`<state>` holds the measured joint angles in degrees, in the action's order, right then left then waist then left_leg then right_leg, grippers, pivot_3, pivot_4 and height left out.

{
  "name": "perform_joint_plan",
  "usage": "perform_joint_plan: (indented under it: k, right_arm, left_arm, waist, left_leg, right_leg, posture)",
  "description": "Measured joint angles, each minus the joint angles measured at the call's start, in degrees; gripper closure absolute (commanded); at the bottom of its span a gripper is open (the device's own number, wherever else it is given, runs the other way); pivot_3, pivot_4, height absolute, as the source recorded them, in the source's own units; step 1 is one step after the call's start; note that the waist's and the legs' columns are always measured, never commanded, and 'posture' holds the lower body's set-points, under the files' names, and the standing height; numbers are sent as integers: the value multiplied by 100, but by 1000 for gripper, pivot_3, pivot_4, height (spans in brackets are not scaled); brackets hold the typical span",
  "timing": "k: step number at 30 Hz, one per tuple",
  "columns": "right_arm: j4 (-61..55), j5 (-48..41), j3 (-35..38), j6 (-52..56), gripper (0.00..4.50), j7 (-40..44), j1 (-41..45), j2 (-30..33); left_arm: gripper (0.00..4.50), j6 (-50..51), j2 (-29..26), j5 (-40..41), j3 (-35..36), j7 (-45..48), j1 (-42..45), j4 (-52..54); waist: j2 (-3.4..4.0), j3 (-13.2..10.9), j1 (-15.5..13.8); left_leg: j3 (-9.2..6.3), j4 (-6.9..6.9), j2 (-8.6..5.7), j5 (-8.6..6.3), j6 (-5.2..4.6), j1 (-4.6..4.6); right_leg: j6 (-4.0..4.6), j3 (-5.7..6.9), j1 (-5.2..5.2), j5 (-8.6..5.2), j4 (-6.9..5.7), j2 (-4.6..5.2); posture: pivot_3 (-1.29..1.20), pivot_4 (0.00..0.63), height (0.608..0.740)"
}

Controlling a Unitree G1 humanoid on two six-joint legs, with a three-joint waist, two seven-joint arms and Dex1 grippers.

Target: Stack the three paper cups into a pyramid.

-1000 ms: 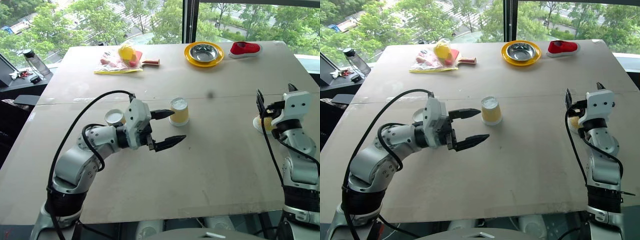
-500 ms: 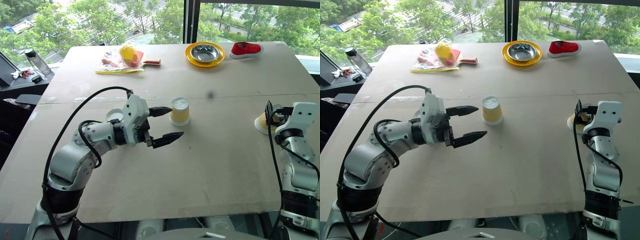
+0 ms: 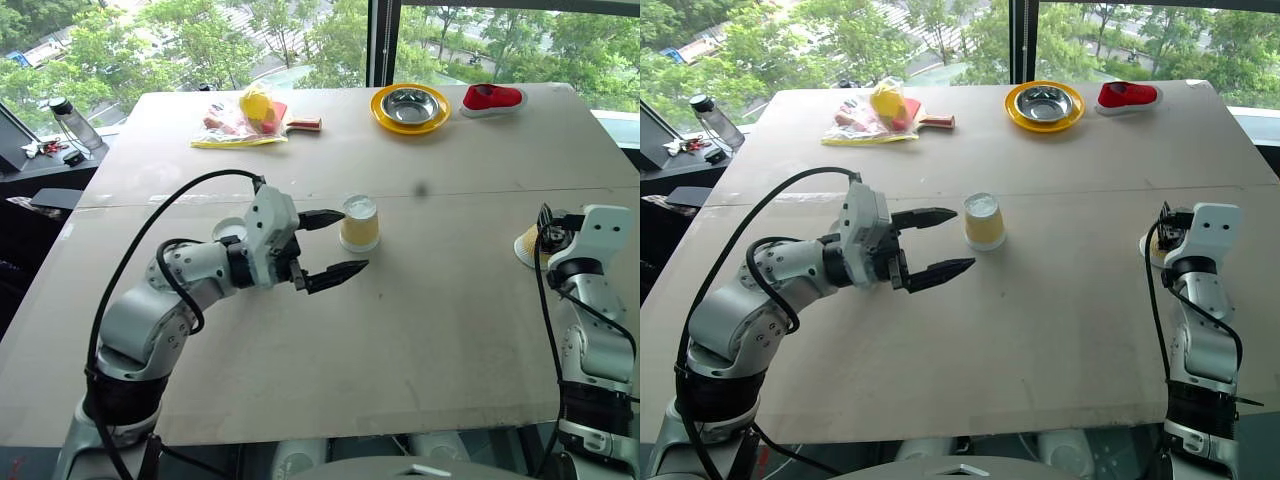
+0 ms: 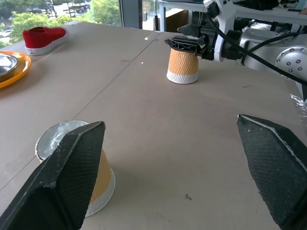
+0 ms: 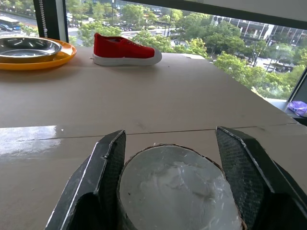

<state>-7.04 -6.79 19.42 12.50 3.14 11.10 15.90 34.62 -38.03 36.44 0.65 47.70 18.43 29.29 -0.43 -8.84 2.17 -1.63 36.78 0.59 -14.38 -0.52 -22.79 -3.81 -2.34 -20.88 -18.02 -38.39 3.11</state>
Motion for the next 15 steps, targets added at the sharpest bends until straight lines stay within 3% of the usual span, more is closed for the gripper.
perform_joint_plan:
  k: [7,15]
  right_arm:
    - [-40,7,-190,-40,2309,205,-43,129]
    - [-29,-177,-1056,-46,2309,1035,543,133]
  left_arm:
    - [0,10,-2,0,0,-32,11,0]
    - [0,69,-31,-2,19,-117,-75,53]
  waist:
    - [0,0,3]
    - [0,0,15]
  left_leg:
    - [1,0,0,0,0,0]
    - [0,1,1,0,0,1]
  right_leg:
    - [0,0,0,0,-1,-1]
    - [0,0,-2,0,-3,-2]
  posture:
    - [0,150,740]
    - [0,150,740]
